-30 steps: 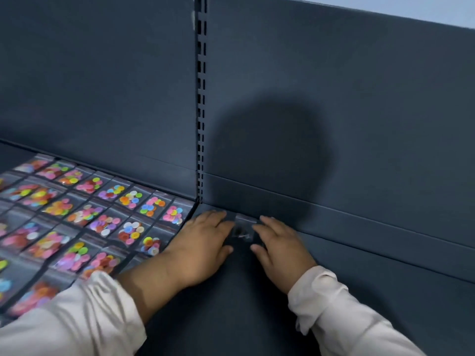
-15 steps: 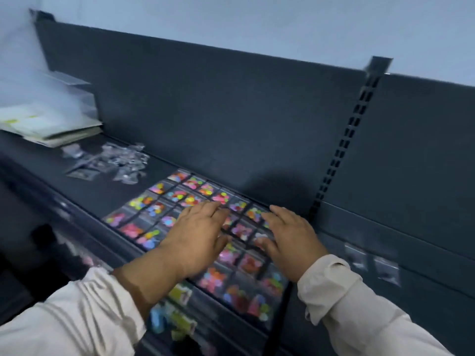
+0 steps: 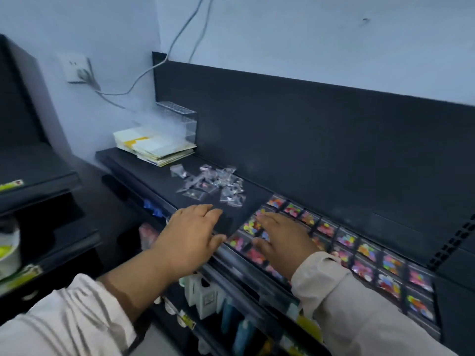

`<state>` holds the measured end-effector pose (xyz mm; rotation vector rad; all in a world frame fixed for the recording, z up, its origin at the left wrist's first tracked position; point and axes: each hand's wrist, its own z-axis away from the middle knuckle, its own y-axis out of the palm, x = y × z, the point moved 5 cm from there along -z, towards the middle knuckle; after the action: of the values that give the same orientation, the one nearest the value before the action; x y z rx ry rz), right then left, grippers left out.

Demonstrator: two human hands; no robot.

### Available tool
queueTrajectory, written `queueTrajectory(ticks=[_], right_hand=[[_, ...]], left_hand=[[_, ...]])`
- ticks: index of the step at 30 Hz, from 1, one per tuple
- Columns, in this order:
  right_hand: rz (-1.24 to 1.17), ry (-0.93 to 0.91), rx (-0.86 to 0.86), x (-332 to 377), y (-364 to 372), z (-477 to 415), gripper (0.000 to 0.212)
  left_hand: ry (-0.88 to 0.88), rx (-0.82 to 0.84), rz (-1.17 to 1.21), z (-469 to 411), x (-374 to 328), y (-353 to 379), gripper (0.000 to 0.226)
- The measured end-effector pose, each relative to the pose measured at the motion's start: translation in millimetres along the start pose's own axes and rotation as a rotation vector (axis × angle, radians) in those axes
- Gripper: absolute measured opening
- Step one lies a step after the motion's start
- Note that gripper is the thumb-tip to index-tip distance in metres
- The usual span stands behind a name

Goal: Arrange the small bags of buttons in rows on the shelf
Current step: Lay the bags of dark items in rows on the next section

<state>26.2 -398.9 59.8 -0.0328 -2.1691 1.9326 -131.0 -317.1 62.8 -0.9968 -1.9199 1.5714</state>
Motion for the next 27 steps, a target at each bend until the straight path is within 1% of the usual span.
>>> queueTrajectory(ticks=[5,8,10,15,18,21,27], right_hand=[[-0.019,-0.015,0.048,25,8,-37,0.054],[-0.024,-0.029,0.044,30,13,-66,0.052],[-0.044,-0.029,0.042,30,20,-91,0.048],[-0.120,-0.020,0.105,27,45,-168,0.040],[-0.170,-0.007,0.120,24,59,-209,0.030],[-0.199,0.016,0.146,25,74,-238,0.015],[-0.205,0.055,0.205,37,104,-271,0.016]], left_hand=[[-0.102,0.005,0.059,-5,48,1,0.063],[-0.150,0.010,0.088,-17,68,6,0.063],[-0.175,0.016,0.085,-29,84,11,0.062],[-0.278,0.033,0.088,-67,128,23,0.057],[-0.341,0.033,0.118,-89,150,32,0.055],[-0.363,0.040,0.149,-108,168,47,0.054],[-0.335,0.136,0.181,-147,199,82,0.046]])
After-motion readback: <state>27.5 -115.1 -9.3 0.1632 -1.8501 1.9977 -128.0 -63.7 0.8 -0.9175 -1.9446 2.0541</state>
